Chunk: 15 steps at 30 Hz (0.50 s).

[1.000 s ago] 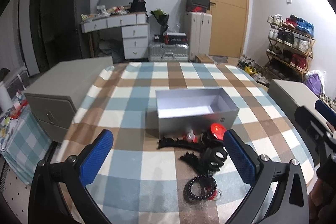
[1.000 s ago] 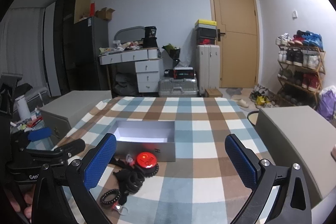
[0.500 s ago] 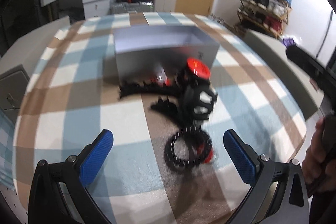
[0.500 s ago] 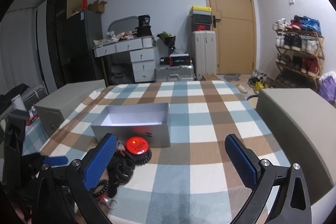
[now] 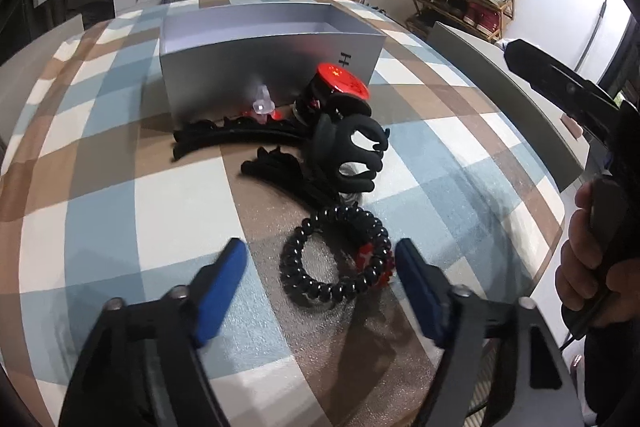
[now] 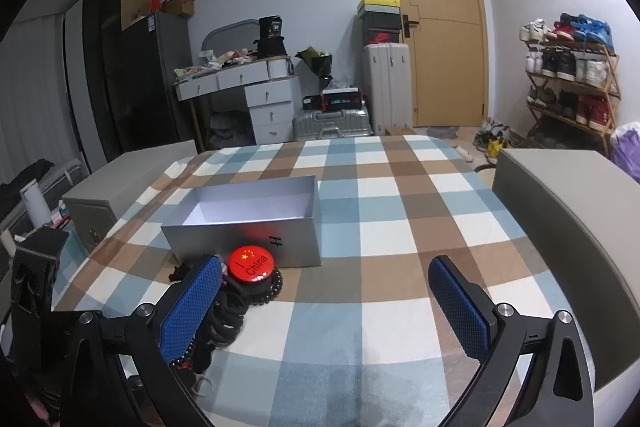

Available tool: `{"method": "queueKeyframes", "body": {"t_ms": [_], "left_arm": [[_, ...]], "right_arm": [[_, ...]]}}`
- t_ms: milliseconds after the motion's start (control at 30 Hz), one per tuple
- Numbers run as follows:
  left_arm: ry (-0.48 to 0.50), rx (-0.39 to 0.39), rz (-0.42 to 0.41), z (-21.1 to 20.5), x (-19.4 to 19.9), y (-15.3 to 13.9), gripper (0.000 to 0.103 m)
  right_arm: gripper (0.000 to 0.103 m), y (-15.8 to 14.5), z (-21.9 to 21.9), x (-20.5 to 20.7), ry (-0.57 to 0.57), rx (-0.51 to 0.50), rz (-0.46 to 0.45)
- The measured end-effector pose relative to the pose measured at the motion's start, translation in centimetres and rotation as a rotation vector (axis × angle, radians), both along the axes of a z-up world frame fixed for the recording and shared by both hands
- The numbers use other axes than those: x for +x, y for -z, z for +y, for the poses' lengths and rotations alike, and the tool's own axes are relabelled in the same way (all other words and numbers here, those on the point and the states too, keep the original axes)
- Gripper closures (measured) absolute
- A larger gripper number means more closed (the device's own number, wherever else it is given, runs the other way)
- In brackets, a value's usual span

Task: Organize jewelry
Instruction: 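Grasp the black coiled bracelet with the left gripper while the right gripper grasps the red badge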

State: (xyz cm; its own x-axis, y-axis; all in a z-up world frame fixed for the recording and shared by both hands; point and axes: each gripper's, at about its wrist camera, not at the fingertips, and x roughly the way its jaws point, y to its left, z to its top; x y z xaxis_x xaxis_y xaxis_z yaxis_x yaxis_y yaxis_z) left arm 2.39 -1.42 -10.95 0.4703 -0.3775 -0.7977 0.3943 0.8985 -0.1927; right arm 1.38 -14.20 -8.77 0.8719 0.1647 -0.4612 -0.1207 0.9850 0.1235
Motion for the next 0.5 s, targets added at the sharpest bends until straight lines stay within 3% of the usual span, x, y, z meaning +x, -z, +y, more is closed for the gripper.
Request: {"method": "queueKeyframes", "body": {"t_ms": [133, 367, 433, 500], "left_arm": [[0.036, -0.047, 0.028, 0.2, 0.2, -0.1, 0.059], [0.047, -0.084, 0.039, 1.1, 0.2, -0.4, 0.071], [0.063, -0.116, 0.055, 1.5, 0.4, -0.4, 0.089], [0.058, -0.136, 0.072, 1.8, 0.7, -0.2, 0.092]], "right_arm": [[0.0, 0.1, 0.2, 0.0, -0.003, -0.002, 0.0], [0.0, 0.2, 0.4, 0.1, -0.008, -0.006, 0.008], [0.0, 0.3, 0.6, 0.1, -0.009, -0.006, 0.011], [0.0, 0.2, 0.8, 0.3, -0.011, -0.005, 0.015]]}}
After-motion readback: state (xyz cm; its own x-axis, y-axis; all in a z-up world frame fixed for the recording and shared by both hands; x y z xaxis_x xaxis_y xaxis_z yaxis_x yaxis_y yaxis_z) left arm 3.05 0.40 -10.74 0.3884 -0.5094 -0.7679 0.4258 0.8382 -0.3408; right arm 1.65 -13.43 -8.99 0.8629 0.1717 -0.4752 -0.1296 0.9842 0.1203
